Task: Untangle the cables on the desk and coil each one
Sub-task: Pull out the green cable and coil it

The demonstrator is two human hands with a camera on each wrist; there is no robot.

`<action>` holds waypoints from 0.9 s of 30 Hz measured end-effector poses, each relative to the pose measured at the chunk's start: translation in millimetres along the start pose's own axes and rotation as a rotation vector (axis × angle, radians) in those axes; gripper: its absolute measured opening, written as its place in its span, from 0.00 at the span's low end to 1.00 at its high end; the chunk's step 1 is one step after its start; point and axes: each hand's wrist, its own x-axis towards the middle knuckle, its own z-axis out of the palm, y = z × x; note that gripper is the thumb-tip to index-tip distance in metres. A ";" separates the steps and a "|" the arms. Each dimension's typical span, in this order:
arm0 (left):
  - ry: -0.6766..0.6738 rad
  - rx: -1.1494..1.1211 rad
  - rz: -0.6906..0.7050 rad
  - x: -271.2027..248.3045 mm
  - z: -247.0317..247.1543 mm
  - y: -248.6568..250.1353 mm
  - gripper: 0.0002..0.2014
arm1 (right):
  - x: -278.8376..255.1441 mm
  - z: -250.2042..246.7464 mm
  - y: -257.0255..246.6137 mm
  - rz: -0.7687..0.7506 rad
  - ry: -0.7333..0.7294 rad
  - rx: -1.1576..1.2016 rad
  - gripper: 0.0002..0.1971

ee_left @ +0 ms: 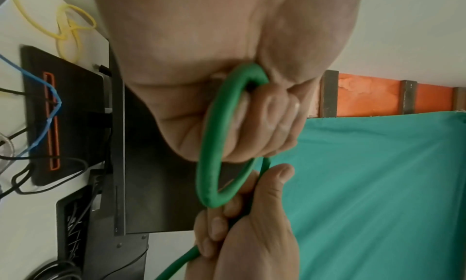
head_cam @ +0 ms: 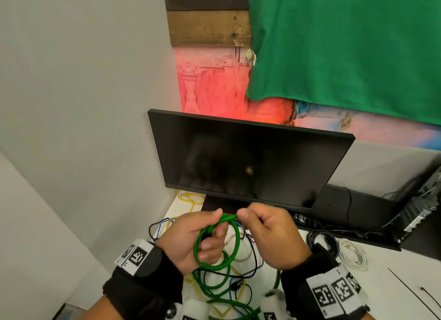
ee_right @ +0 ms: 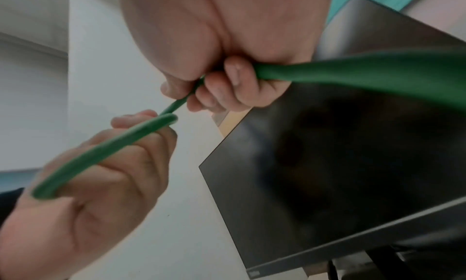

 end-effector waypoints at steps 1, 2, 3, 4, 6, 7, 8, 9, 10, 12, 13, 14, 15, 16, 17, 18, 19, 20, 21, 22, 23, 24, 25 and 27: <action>-0.005 0.010 0.006 -1.5 0.7 -1.7 0.18 | 0.3 -0.5 -0.7 -0.046 0.040 -0.052 0.20; -0.007 0.015 0.021 -2.8 1.4 -3.3 0.18 | 0.1 -0.7 -0.9 -0.081 0.079 -0.079 0.19; -0.001 0.023 0.039 -3.8 2.2 -4.5 0.18 | 0.2 -1.2 -1.3 -0.107 0.116 -0.092 0.18; 0.014 0.038 0.057 -4.4 2.5 -5.5 0.18 | 0.7 -1.5 -1.5 -0.119 0.145 -0.101 0.17; 0.048 0.095 0.074 -6.4 4.8 -4.4 0.18 | 1.6 -1.8 -2.3 -0.120 0.193 -0.123 0.20; 0.059 0.136 0.079 -7.1 6.3 -3.2 0.18 | 2.2 -2.3 -2.9 -0.125 0.221 -0.129 0.20; 0.065 0.176 0.083 -7.5 7.6 -1.8 0.18 | 3.0 -3.2 -3.5 -0.138 0.249 -0.128 0.19; 0.066 0.211 0.081 -8.1 8.6 -0.4 0.18 | 4.1 -4.1 -4.8 -0.153 0.275 -0.125 0.18; 0.061 0.238 0.073 -8.7 9.3 1.0 0.18 | 4.3 -5.0 -5.9 -0.164 0.295 -0.118 0.17; 0.049 0.286 0.067 -9.1 8.4 1.5 0.19 | 4.3 -5.7 -7.4 -0.171 0.314 -0.110 0.16; 0.045 0.303 0.068 -9.6 6.9 0.9 0.19 | 4.1 -5.0 -8.0 -0.163 0.313 -0.105 0.16; 0.041 0.305 0.070 -10.1 5.3 -0.5 0.19 | 3.5 -3.6 -7.5 -0.141 0.297 -0.081 0.16; 0.043 0.282 0.076 -10.4 3.7 -2.2 0.19 | 3.4 -1.8 -5.6 -0.105 0.267 -0.052 0.17; 0.065 0.233 0.089 -10.7 1.6 -4.3 0.19 | 3.4 -0.1 -2.1 -0.058 0.220 -0.024 0.17; 0.106 0.159 0.112 -11.0 -0.6 -6.5 0.17 | 4.3 0.8 1.9 -0.001 0.168 0.008 0.15; 0.156 0.068 0.147 -10.9 -3.2 -7.7 0.15 | 4.8 0.0 7.1 0.061 0.119 0.062 0.10; 0.207 -0.023 0.187 -10.7 -6.4 -8.0 0.13 | 4.4 -2.2 12.7 0.130 0.060 0.131 0.07; 0.254 -0.094 0.222 -10.9 -9.8 -6.8 0.12 | 2.1 -5.5 19.1 0.186 -0.010 0.177 0.09; 0.292 -0.139 0.244 -11.3 -13.3 -4.1 0.13 | -1.0 -8.9 26.2 0.224 -0.091 0.188 0.11; 0.318 -0.173 0.259 -12.0 -16.9 -0.3 0.14 | -5.2 -11.8 32.5 0.251 -0.174 0.151 0.11; 0.335 -0.212 0.273 -12.7 -20.3 4.2 0.15 | -10.2 -13.1 37.8 0.270 -0.251 0.100 0.11; 0.343 -0.252 0.284 -13.3 -23.2 9.0 0.15 | -16.2 -13.0 42.5 0.285 -0.310 0.060 0.10; 0.339 -0.281 0.289 -14.0 -25.3 13.5 0.15 | -21.3 -11.3 46.8 0.306 -0.338 0.047 0.08; 0.302 -0.289 0.277 -14.6 -26.6 19.1 0.17 | -26.0 -5.8 51.6 0.325 -0.299 0.073 0.04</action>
